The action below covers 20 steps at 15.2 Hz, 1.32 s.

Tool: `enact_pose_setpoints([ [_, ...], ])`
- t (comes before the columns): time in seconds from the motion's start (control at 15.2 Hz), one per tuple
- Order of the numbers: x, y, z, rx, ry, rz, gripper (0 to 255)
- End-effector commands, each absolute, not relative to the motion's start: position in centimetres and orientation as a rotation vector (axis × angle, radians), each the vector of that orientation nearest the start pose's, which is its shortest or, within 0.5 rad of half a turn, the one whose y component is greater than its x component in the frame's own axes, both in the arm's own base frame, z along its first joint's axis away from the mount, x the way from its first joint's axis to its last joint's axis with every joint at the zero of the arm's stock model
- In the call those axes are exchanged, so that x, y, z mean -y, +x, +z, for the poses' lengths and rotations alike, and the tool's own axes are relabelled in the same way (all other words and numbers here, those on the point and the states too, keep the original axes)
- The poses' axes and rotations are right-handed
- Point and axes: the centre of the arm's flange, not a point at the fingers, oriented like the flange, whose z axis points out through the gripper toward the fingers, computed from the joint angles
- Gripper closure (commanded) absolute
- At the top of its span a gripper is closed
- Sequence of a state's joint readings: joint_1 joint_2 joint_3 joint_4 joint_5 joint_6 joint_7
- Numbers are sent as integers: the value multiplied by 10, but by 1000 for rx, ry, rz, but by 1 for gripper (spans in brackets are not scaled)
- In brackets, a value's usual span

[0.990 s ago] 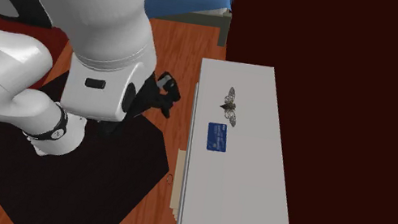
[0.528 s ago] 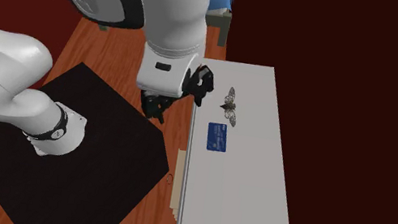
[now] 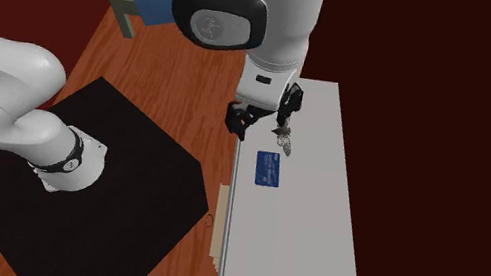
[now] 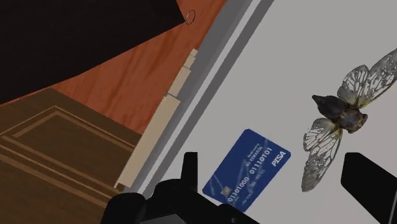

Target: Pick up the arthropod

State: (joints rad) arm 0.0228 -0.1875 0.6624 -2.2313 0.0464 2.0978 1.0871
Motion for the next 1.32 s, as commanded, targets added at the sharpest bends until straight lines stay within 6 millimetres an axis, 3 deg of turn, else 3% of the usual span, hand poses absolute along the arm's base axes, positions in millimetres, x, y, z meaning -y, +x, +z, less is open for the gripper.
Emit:
enact_pose_setpoints([
  [0.0,-349,387,423,-727,-3091,-108,0],
  [0.26,-394,405,400,-804,-3078,-110,0],
  [0.79,-394,405,360,-805,-3078,-110,0],
  [0.92,-394,405,360,-804,-3078,-110,0],
  [0.99,-394,405,360,-804,-3078,-110,255],
  [1.25,-393,408,362,-804,-3078,-110,255],
])
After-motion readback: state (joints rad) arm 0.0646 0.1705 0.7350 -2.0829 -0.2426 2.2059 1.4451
